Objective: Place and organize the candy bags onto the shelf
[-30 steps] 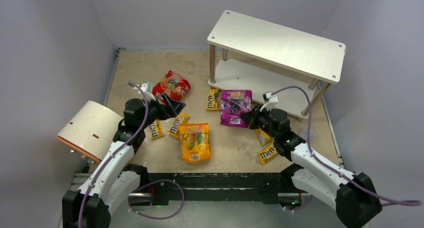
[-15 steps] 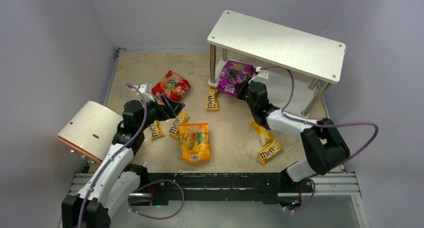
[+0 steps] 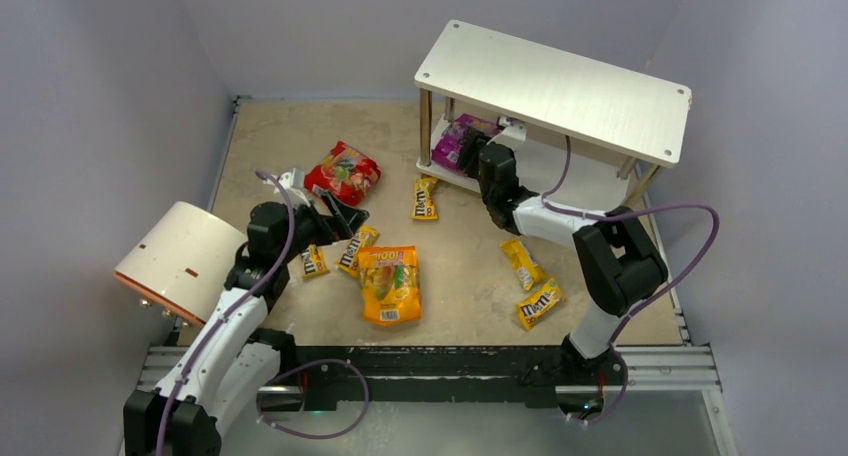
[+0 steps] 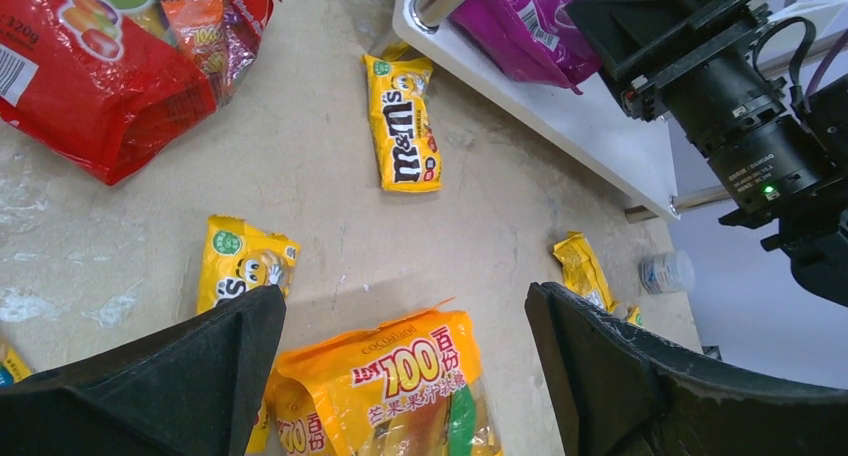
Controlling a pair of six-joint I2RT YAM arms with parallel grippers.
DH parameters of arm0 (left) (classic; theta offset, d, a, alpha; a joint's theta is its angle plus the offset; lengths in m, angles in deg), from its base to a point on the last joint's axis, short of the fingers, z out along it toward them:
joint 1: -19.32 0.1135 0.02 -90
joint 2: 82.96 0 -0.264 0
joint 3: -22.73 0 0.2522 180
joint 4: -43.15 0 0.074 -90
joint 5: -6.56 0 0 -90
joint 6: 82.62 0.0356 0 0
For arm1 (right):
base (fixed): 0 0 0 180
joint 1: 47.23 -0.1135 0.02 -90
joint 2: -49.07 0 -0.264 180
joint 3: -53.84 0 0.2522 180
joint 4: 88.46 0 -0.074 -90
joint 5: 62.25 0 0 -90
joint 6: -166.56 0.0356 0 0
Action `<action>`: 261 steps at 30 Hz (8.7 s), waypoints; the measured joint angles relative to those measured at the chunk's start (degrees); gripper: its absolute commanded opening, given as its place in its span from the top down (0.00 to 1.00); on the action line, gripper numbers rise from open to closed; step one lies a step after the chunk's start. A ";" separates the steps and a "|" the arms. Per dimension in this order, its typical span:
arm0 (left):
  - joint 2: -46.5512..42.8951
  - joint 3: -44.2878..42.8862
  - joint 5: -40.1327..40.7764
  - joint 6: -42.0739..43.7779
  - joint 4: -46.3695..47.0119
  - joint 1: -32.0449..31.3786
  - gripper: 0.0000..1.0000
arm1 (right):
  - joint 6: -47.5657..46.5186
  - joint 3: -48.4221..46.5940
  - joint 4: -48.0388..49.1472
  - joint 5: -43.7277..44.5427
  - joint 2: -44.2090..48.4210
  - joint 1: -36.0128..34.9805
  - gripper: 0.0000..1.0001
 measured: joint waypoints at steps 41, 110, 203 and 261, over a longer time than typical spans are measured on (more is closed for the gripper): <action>9.77 14.51 -12.83 -9.18 7.26 -8.46 1.00 | 4.72 33.86 -4.74 -49.86 36.57 -0.13 0.01; -0.50 -4.42 12.92 3.72 -3.78 -12.07 0.04 | 14.19 23.63 -41.51 -16.39 50.62 -0.42 0.85; 2.23 -3.78 8.61 5.20 -0.90 -12.07 0.01 | -5.40 15.52 3.80 -8.83 10.38 18.38 0.29; 19.89 -13.00 22.49 0.70 -6.51 -3.23 0.00 | -14.40 17.29 -14.49 -24.44 20.13 18.40 0.49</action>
